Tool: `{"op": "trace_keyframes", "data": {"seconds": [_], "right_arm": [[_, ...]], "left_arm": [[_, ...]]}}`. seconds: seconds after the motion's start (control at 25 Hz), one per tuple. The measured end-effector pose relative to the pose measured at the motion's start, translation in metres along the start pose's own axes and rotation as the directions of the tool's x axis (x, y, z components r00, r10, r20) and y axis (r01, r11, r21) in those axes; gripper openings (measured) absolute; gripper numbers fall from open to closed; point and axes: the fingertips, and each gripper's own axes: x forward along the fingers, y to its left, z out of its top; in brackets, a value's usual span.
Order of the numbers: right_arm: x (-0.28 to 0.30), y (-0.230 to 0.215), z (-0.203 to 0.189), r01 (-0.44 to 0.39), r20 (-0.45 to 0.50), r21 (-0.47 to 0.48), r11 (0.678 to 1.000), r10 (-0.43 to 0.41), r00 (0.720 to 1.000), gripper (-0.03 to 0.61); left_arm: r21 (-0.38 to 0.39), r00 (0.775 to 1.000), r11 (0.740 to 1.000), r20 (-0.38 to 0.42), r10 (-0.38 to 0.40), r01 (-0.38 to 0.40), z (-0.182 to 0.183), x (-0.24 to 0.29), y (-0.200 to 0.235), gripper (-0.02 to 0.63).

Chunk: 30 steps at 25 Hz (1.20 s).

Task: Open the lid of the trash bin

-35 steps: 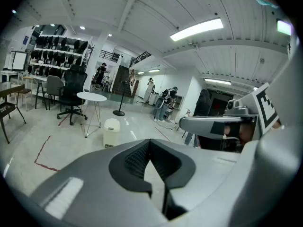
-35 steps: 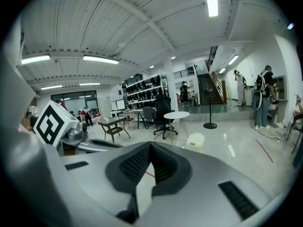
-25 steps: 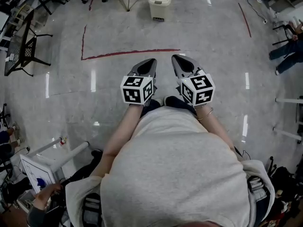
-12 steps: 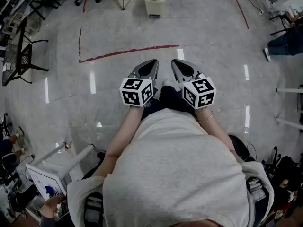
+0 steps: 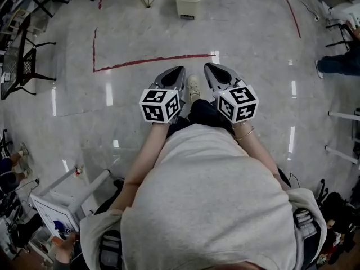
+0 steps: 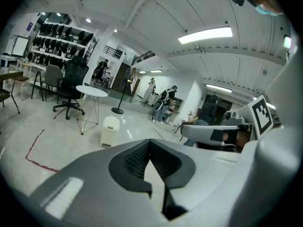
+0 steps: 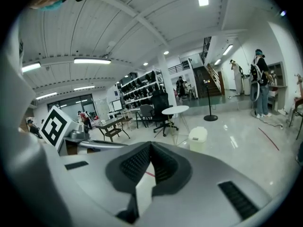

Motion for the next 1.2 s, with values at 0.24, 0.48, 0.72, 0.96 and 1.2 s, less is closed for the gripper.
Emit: {"op": "trace_keyframes", "data": {"seconds": [0.24, 0.48, 0.72, 0.96, 1.2], "right_arm": [[0.058, -0.046, 0.040, -0.051, 0.029, 0.005, 0.999, 0.051, 0.998, 0.006], [0.115, -0.094, 0.077, -0.078, 0.010, -0.030, 0.996, 0.078, 0.997, 0.006], [0.148, -0.133, 0.104, -0.079, 0.020, -0.015, 0.997, 0.079, 0.997, 0.006], [0.163, -0.163, 0.100, -0.058, -0.006, 0.027, 0.998, 0.059, 0.998, 0.007], [0.187, -0.189, 0.108, -0.013, -0.019, 0.062, 0.998, 0.014, 1.000, 0.007]], "left_arm": [[0.001, 1.000, 1.000, 0.002, 0.018, -0.018, 0.037, 0.051, 0.036, 0.009], [-0.018, 0.994, 0.995, 0.037, 0.099, -0.098, 0.088, 0.102, 0.077, 0.009], [-0.009, 0.994, 0.995, 0.050, 0.099, -0.099, 0.125, 0.144, 0.088, 0.009], [-0.020, 0.997, 0.997, -0.008, 0.075, -0.075, 0.124, 0.178, 0.099, 0.009], [-0.018, 0.998, 0.999, -0.022, 0.051, -0.051, 0.146, 0.207, 0.117, 0.009]]}}
